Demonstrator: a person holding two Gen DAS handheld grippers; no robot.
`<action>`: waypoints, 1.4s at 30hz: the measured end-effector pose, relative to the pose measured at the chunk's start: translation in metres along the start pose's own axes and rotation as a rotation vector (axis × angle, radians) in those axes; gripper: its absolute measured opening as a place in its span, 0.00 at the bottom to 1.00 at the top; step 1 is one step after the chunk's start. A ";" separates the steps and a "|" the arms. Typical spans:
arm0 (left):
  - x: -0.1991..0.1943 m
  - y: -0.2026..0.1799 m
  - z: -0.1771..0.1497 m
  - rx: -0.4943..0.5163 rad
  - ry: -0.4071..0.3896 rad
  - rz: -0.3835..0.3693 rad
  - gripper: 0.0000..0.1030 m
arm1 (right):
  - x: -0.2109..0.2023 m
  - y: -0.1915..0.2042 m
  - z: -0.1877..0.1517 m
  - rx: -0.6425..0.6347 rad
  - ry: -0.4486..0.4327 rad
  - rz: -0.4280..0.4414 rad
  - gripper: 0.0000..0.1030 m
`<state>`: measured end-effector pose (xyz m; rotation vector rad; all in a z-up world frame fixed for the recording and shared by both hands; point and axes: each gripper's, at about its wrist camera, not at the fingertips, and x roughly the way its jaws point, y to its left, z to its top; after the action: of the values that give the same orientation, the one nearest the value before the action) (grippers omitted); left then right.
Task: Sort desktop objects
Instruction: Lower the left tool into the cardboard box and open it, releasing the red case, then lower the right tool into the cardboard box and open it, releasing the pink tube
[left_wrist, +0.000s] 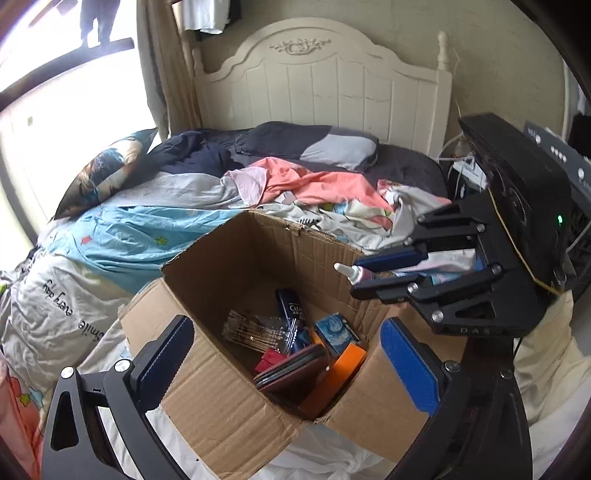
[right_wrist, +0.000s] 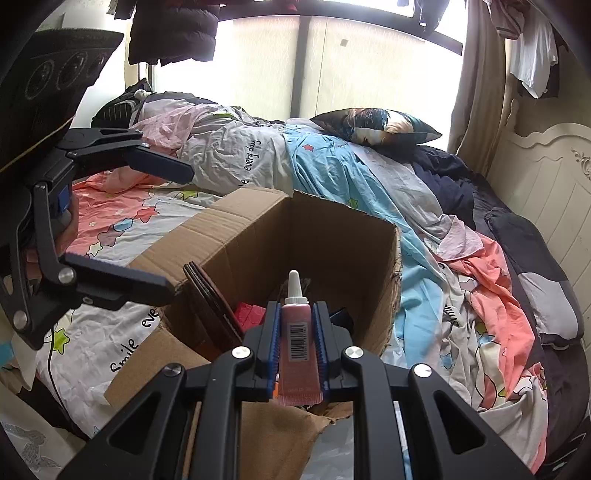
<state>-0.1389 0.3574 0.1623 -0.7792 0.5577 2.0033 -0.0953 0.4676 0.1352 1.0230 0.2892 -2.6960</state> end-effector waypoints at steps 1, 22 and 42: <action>0.003 -0.003 -0.003 0.012 0.015 0.007 1.00 | 0.001 0.001 0.000 -0.001 0.002 0.002 0.16; -0.010 0.001 -0.030 -0.009 0.042 0.032 1.00 | 0.000 0.009 -0.001 -0.004 -0.006 0.014 0.16; -0.002 -0.002 -0.057 -0.003 0.071 0.024 1.00 | 0.026 -0.001 0.002 0.044 0.094 -0.015 0.16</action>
<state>-0.1184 0.3206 0.1237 -0.8516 0.6073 2.0052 -0.1156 0.4637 0.1194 1.1667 0.2566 -2.6830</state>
